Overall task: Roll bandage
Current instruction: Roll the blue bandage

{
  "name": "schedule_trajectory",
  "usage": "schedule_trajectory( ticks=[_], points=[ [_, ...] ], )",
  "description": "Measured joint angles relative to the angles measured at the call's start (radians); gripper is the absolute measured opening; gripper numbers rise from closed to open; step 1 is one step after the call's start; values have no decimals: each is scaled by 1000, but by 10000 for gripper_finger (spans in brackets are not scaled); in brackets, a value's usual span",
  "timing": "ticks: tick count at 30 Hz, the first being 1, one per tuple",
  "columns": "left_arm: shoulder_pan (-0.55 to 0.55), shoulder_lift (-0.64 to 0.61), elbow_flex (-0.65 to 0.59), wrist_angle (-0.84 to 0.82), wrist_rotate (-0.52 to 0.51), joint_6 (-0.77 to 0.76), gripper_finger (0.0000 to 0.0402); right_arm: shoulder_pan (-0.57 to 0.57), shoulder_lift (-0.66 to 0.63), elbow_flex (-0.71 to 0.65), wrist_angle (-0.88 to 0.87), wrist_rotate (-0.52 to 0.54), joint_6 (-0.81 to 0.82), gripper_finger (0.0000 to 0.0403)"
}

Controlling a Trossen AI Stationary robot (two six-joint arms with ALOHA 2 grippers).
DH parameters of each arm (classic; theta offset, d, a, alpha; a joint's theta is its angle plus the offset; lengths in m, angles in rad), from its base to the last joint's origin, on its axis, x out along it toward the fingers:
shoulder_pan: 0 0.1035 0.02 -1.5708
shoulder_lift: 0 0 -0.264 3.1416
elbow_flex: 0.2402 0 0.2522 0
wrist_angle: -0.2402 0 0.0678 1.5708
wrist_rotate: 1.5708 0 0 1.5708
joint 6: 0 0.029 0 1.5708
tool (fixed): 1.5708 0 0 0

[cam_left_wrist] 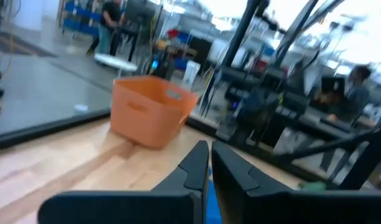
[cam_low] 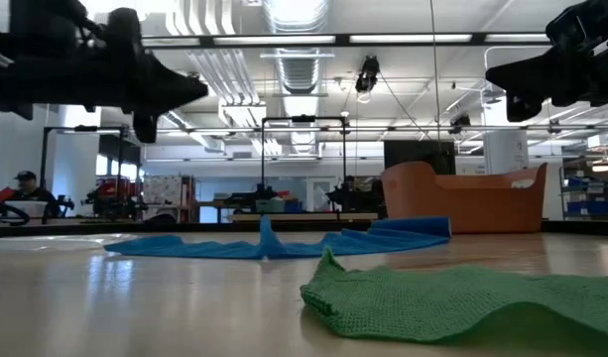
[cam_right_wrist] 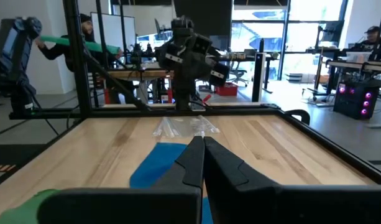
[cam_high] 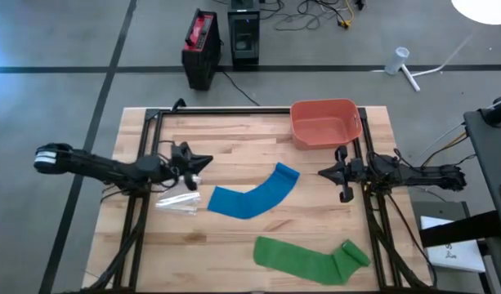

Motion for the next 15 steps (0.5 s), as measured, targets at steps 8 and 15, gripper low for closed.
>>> schedule_trajectory(
  ticks=[8, 15],
  points=[
    [0, 345, 194, 0, 27, 85, 11, 0, 0, 0, 0, 0, 0, 0],
    [17, 612, 434, -131, 57, 139, 24, 0, 0, 0, 0, 0, 0, 0]
  ],
)
